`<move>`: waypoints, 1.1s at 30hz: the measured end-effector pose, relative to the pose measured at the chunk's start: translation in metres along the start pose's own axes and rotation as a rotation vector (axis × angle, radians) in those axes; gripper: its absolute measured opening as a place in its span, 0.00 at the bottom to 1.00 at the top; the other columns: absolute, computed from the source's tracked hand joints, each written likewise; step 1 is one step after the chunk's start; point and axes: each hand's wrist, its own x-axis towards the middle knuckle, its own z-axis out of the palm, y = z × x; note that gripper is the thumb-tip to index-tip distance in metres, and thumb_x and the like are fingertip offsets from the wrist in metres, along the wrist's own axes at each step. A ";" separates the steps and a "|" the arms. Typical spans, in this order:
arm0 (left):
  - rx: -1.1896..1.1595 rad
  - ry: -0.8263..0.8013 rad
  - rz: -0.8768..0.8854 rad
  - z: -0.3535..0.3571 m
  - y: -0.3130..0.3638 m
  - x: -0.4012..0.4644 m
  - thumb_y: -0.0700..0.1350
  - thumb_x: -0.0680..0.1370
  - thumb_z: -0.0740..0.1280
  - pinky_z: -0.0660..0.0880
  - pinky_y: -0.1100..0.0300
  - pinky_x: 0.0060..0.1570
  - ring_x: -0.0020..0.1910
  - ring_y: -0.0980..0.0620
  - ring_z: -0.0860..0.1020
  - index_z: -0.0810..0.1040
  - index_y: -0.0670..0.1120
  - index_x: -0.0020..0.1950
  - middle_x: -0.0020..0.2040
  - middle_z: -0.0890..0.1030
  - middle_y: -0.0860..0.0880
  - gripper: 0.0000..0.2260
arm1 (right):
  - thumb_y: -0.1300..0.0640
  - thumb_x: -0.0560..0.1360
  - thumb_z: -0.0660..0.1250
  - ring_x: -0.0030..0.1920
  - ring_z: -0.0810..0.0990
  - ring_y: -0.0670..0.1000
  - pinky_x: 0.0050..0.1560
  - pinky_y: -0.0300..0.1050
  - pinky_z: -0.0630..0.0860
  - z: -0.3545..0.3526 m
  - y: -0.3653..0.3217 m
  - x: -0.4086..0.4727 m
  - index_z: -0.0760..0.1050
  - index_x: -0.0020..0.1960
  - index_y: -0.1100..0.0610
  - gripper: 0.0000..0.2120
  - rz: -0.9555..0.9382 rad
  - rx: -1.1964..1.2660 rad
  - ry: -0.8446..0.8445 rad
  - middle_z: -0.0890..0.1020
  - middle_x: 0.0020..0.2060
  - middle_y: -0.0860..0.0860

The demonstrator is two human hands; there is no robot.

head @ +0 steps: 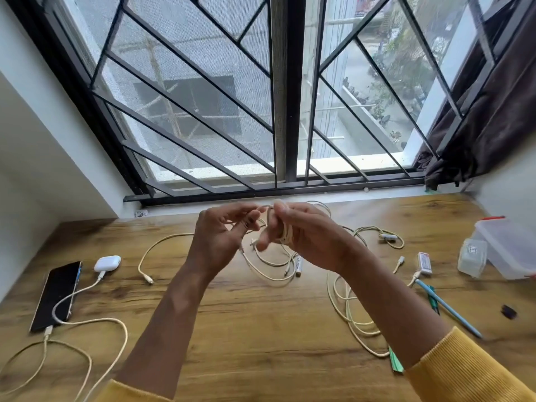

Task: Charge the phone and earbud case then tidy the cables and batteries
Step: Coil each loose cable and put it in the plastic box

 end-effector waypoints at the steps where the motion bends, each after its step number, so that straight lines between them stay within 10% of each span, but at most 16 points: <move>1: -0.001 0.008 -0.006 0.003 0.000 0.000 0.45 0.81 0.74 0.84 0.49 0.50 0.48 0.54 0.87 0.88 0.49 0.58 0.47 0.89 0.54 0.07 | 0.54 0.88 0.54 0.54 0.81 0.64 0.66 0.60 0.73 -0.001 -0.001 0.002 0.76 0.50 0.62 0.17 -0.035 0.037 0.033 0.81 0.50 0.69; 8: 0.045 0.018 0.023 0.037 0.004 -0.012 0.45 0.86 0.66 0.80 0.60 0.43 0.39 0.57 0.85 0.86 0.50 0.59 0.37 0.85 0.56 0.08 | 0.56 0.89 0.51 0.73 0.76 0.62 0.67 0.56 0.74 0.005 -0.011 0.017 0.73 0.63 0.61 0.15 -0.181 0.295 0.116 0.81 0.67 0.63; 18: 0.196 -0.116 -0.022 0.040 0.009 -0.018 0.41 0.82 0.71 0.75 0.57 0.60 0.60 0.59 0.79 0.83 0.55 0.67 0.45 0.86 0.62 0.16 | 0.61 0.87 0.57 0.74 0.77 0.53 0.79 0.52 0.65 -0.007 -0.007 0.024 0.72 0.72 0.63 0.16 -0.155 0.012 0.398 0.80 0.71 0.59; 23: 0.411 -0.064 0.093 0.033 0.007 -0.015 0.42 0.78 0.76 0.76 0.49 0.57 0.57 0.53 0.77 0.88 0.53 0.57 0.52 0.85 0.58 0.10 | 0.60 0.86 0.64 0.58 0.82 0.41 0.58 0.36 0.77 -0.001 -0.007 0.027 0.77 0.66 0.68 0.14 -0.059 -0.458 0.512 0.80 0.58 0.48; 29: 0.552 0.181 0.048 0.028 0.012 -0.012 0.50 0.79 0.75 0.75 0.55 0.36 0.40 0.49 0.80 0.87 0.59 0.58 0.42 0.82 0.54 0.09 | 0.52 0.85 0.63 0.57 0.80 0.47 0.65 0.59 0.77 -0.003 0.006 0.031 0.80 0.58 0.61 0.13 0.105 -0.901 0.550 0.81 0.52 0.43; 33: 0.324 0.231 -0.040 0.035 0.023 -0.015 0.44 0.78 0.77 0.80 0.67 0.43 0.44 0.63 0.85 0.89 0.56 0.57 0.47 0.88 0.58 0.11 | 0.42 0.78 0.58 0.57 0.80 0.58 0.61 0.65 0.77 0.002 0.009 0.028 0.74 0.55 0.55 0.18 0.157 -1.014 0.571 0.81 0.57 0.55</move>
